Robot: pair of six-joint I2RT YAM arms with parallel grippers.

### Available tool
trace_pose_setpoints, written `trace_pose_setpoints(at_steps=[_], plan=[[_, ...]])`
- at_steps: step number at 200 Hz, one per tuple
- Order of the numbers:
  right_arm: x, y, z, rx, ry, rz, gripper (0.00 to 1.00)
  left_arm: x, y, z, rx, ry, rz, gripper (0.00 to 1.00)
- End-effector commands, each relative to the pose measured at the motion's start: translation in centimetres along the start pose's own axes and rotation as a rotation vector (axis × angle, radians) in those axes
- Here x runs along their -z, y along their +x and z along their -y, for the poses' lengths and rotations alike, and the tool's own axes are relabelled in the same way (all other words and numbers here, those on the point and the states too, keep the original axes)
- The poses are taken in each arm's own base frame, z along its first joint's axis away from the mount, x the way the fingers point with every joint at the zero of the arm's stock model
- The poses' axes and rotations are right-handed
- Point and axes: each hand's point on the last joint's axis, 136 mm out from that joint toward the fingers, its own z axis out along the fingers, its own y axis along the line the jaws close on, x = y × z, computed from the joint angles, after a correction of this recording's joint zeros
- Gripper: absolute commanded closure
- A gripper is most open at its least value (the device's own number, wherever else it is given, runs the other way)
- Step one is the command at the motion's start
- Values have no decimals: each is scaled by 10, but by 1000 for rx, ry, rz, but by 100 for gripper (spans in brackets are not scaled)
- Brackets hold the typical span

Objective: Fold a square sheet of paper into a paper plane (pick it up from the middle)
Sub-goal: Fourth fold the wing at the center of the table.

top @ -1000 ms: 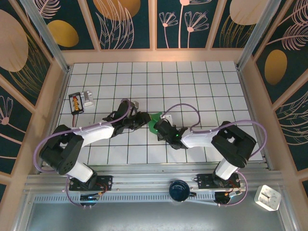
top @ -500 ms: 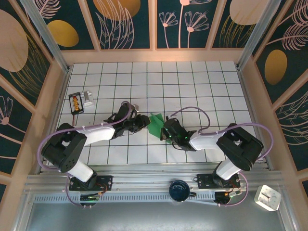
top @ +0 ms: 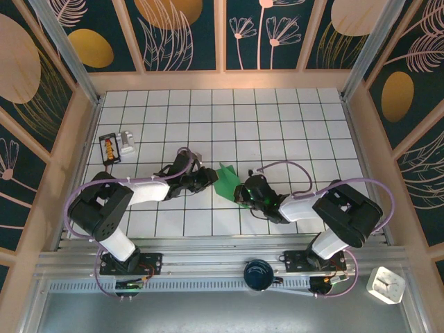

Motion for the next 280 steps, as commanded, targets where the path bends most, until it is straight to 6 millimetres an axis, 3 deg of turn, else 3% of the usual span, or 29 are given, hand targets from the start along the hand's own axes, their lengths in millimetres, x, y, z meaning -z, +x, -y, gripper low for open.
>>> trace_pose_setpoints(at_steps=[1, 163, 219, 223, 239, 280], plan=[[6, -8, -7, -83, -57, 39, 100, -6, -4, 13, -9, 38, 3, 74], [-1, 6, 16, -261, -59, -54, 100, -11, -8, 23, -64, 45, -4, 74], [-4, 4, 12, -233, -56, -78, 100, -12, -6, 27, -105, 46, -26, 74], [-4, 3, 12, -231, -56, -79, 100, -19, -3, 18, -99, 24, -45, 74], [-4, 2, 9, -222, -58, -83, 100, -23, -2, 15, -105, 12, -57, 74], [-4, -4, 3, -209, -53, -80, 100, -30, -1, 6, -115, -27, -76, 87]])
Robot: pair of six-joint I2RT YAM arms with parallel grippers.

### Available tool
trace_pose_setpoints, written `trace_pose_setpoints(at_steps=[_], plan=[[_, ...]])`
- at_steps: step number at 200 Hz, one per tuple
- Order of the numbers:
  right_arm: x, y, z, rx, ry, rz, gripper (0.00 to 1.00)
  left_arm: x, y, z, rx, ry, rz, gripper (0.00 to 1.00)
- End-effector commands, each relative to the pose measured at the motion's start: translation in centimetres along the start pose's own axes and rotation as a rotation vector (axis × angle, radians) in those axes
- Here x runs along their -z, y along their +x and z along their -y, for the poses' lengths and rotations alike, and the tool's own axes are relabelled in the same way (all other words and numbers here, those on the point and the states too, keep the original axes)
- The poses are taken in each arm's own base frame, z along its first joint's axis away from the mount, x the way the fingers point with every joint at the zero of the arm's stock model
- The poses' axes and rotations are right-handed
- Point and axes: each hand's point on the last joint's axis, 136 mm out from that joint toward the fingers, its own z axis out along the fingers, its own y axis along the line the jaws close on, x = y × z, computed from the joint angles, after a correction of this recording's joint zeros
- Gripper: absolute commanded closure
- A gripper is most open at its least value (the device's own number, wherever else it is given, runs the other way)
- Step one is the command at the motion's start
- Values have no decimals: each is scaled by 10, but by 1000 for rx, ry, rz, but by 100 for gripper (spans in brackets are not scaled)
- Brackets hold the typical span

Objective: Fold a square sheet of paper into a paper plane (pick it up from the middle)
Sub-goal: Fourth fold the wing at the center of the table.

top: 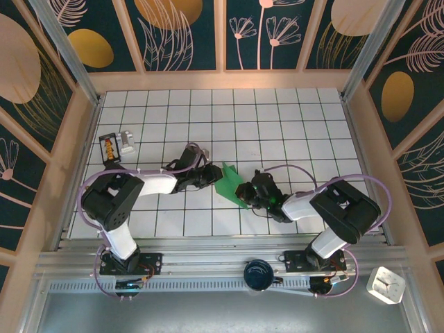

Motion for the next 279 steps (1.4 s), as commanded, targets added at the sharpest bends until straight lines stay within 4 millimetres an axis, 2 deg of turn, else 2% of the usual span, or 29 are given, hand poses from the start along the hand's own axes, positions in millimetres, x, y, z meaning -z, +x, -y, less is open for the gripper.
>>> trace_pose_setpoints(at_steps=[1, 58, 168, 195, 225, 254, 279], plan=[[-2, -3, -1, 21, 23, -8, 100, -5, 5, 0, -28, -14, -35, 87], [-7, 0, -5, 43, 45, -53, 100, -18, 10, -13, -57, -55, -76, 97], [-15, 2, -10, 120, 66, -145, 100, -23, 5, -24, -109, -110, -73, 100], [-12, -2, -6, 112, 84, -124, 100, -17, 0, -17, -132, -110, -53, 98], [-7, -10, -7, 85, 85, -76, 100, -1, -3, -1, -142, -75, -27, 93], [-3, -15, -8, 60, 80, -37, 100, 11, 7, 4, -124, -38, -46, 87], [-3, -17, -8, 57, 82, -24, 100, 10, 18, 2, -114, -19, -94, 87]])
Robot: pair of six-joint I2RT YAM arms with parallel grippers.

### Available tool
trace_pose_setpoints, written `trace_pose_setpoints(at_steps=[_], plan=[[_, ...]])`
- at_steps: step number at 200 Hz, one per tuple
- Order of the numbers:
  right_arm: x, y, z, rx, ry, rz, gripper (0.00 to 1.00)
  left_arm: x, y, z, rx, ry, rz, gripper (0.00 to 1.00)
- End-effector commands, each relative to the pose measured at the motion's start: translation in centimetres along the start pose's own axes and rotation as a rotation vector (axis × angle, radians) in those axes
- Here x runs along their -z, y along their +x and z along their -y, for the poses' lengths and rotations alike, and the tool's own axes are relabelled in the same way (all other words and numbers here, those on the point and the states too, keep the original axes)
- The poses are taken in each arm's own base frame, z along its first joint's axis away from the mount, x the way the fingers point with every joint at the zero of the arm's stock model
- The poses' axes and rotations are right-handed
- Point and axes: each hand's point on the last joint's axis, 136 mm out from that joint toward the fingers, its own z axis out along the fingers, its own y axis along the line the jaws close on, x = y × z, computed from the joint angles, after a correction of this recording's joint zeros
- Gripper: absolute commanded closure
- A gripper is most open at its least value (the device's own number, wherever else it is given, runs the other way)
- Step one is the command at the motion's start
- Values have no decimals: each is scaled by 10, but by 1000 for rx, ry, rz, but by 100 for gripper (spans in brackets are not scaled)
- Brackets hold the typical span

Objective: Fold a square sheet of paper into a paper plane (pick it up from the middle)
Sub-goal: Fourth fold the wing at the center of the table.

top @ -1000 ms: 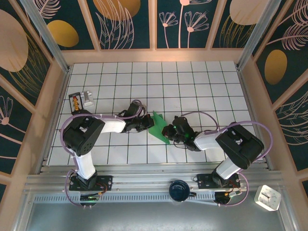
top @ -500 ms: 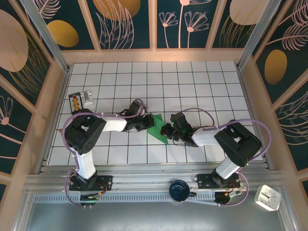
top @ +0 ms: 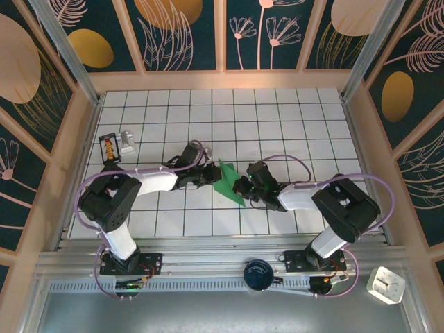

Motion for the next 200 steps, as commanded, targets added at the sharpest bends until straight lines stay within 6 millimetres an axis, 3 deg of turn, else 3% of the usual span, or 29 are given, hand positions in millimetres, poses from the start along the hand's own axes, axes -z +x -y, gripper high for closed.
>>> trace_pose_setpoints(at_steps=[1, 73, 200], plan=[[5, -8, 5, -23, 17, 48, 100, 0, 17, -2, 17, 18, -66, 87], [1, -7, 2, 25, 12, 34, 98, -18, 30, -5, 11, 54, -155, 99], [1, -9, -3, 264, 62, 48, 88, -32, 39, -25, -22, -11, -208, 100]])
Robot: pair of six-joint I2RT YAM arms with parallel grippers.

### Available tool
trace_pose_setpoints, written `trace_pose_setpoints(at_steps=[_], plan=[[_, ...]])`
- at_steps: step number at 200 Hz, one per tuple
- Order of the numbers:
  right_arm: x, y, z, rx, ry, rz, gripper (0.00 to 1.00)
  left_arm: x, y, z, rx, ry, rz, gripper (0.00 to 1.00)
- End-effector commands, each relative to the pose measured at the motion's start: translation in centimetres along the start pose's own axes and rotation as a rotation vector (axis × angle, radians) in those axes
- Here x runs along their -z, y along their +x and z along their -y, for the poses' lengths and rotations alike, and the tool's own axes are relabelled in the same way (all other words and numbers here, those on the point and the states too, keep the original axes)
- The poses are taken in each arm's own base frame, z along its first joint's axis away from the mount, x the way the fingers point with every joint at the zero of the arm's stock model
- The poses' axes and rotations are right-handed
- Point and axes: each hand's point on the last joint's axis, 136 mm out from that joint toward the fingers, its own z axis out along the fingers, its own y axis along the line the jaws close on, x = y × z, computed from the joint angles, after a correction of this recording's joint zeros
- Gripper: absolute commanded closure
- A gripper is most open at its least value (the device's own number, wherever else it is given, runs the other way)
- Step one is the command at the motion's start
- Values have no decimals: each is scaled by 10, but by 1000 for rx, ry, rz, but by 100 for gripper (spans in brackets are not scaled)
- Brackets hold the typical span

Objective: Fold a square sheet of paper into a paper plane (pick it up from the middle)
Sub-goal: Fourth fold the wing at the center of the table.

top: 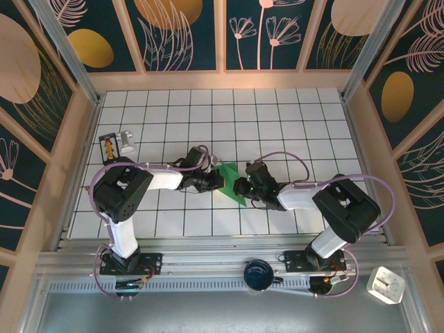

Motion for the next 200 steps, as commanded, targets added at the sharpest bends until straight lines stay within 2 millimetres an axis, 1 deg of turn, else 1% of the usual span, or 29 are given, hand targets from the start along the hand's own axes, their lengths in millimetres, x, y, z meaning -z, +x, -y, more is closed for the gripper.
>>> trace_pose_setpoints(at_steps=[1, 31, 69, 97, 136, 157, 200], plan=[[2, -7, -4, 76, 21, 28, 88, -6, 9, -11, 0, -37, -44, 100], [3, -8, -3, 118, 33, 44, 88, -7, 9, -12, 2, -38, -47, 100], [5, -10, -9, 158, 28, 63, 88, -7, 8, -13, -2, -42, -46, 100], [6, -13, -10, 183, 34, 69, 91, -9, 9, -15, -6, -53, -52, 100], [5, -12, -12, 204, 42, 45, 100, -9, 5, -19, -42, -84, -48, 100], [3, -10, -14, 207, 39, 15, 100, -10, 2, -19, -60, -88, -52, 100], [-2, -4, -17, 159, 19, -54, 100, -10, -4, -20, -85, -101, -46, 100]])
